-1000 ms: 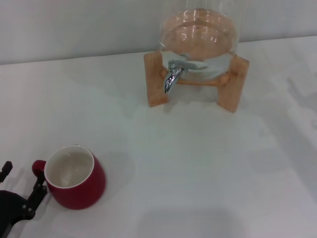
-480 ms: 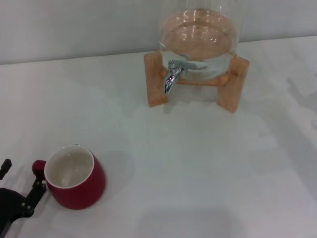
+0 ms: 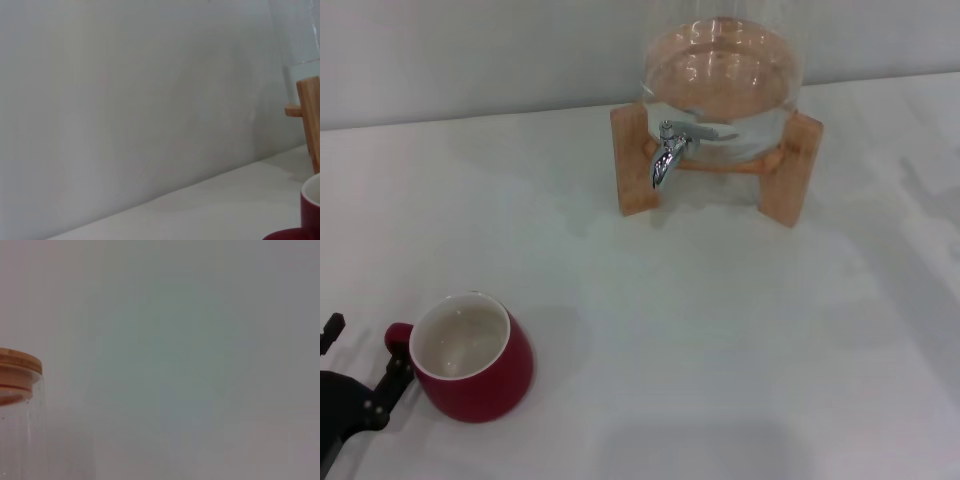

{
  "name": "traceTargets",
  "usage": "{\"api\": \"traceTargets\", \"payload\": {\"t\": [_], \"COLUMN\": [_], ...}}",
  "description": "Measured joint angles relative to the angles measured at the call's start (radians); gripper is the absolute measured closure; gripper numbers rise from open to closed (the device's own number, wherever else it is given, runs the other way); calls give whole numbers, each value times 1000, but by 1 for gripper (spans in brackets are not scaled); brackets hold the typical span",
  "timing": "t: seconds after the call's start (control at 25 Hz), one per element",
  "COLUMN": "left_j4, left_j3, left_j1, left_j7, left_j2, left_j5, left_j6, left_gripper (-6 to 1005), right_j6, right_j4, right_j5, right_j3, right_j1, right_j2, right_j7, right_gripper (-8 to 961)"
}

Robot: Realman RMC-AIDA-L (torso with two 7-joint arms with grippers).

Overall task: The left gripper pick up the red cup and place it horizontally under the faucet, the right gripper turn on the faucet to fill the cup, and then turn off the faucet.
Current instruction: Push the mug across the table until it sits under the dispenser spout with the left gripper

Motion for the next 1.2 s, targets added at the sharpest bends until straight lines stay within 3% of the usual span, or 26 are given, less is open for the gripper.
{"api": "traceTargets", "payload": {"t": [1.16,1.2], "left_j4": [1,1], "left_j3": [0,-1], "left_j1": [-19,-18], "left_j7": [-1,-1], "left_j2": [-1,-2], "left_j5": [-1,-1], "left_j6": [-24,-24], "left_gripper": [280,314], "right_j6": [0,0], "right_j4": [-3,-3], "right_j5": [0,0], "right_j3": [0,0], "right_j1": [4,4], "right_j2": [0,0], "right_j7": [0,0], "right_gripper": [85,85]}}
